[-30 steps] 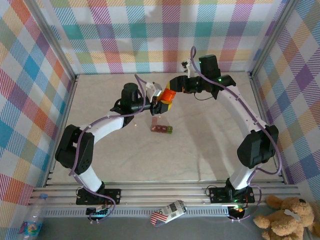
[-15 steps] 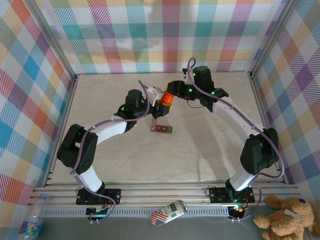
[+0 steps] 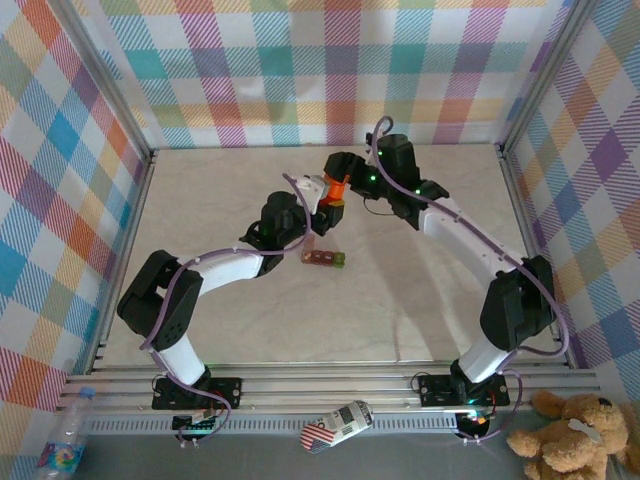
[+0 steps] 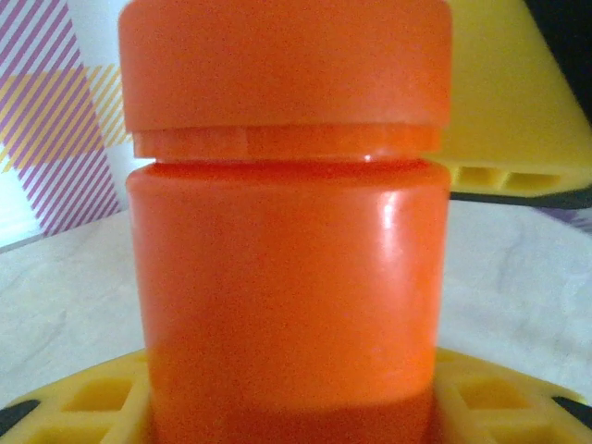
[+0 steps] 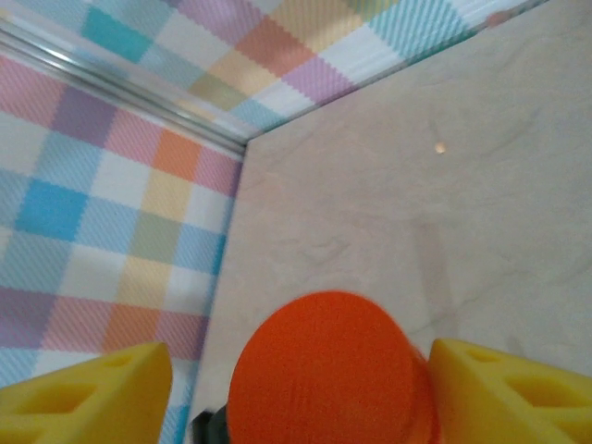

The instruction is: Sort the pills into containers

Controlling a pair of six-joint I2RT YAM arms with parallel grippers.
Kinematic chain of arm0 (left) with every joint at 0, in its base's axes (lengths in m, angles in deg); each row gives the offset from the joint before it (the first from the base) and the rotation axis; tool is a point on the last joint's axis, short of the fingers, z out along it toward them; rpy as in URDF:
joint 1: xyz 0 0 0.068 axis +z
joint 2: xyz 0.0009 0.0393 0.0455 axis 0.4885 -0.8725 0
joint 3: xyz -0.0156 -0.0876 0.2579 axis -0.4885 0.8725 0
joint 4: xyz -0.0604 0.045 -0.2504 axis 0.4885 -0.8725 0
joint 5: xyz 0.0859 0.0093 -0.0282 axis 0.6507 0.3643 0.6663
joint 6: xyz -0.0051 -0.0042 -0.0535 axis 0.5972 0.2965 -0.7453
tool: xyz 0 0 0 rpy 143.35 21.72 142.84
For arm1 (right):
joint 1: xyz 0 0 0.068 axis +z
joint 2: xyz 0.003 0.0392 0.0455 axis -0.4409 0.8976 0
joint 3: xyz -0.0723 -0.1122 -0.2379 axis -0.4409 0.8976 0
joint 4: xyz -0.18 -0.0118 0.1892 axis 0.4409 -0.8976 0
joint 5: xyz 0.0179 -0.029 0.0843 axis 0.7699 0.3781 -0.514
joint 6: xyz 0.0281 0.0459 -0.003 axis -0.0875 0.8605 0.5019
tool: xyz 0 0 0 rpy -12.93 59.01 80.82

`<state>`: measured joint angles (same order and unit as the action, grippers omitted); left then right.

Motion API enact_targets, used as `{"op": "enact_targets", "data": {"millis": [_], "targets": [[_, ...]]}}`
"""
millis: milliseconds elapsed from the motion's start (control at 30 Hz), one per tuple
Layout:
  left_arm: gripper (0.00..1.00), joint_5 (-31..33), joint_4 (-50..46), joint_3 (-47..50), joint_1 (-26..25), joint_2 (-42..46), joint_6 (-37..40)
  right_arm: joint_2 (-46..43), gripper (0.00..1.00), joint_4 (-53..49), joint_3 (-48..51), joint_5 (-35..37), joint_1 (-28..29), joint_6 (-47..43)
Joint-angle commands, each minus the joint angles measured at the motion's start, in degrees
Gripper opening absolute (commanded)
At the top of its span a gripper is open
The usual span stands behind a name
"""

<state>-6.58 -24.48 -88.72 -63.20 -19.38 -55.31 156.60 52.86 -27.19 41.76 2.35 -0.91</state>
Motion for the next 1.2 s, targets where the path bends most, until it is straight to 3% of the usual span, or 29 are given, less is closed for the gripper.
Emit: {"op": "enact_targets", "data": {"millis": [0,300,467,1167], "targets": [[0.00,-7.5,8.2,-0.9,3.5,0.8,-5.6,-6.9,0.78,3.7,3.1,-8.8,-2.6,-3.1],[0.00,-30.8,7.7,-4.3,9.2,1.3,-15.1,-7.4,0.82,6.8,4.3,-26.5,-7.8,-17.7],[0.00,-39.1,2.2,-8.5,9.2,1.6,-16.2,-3.6,0.83,9.7,1.6,-33.6,-7.8,-17.9],[0.00,-44.6,-0.6,-9.5,8.7,2.7,-16.1,0.9,0.69,16.3,-1.7,-39.7,-6.8,-12.6]]}}
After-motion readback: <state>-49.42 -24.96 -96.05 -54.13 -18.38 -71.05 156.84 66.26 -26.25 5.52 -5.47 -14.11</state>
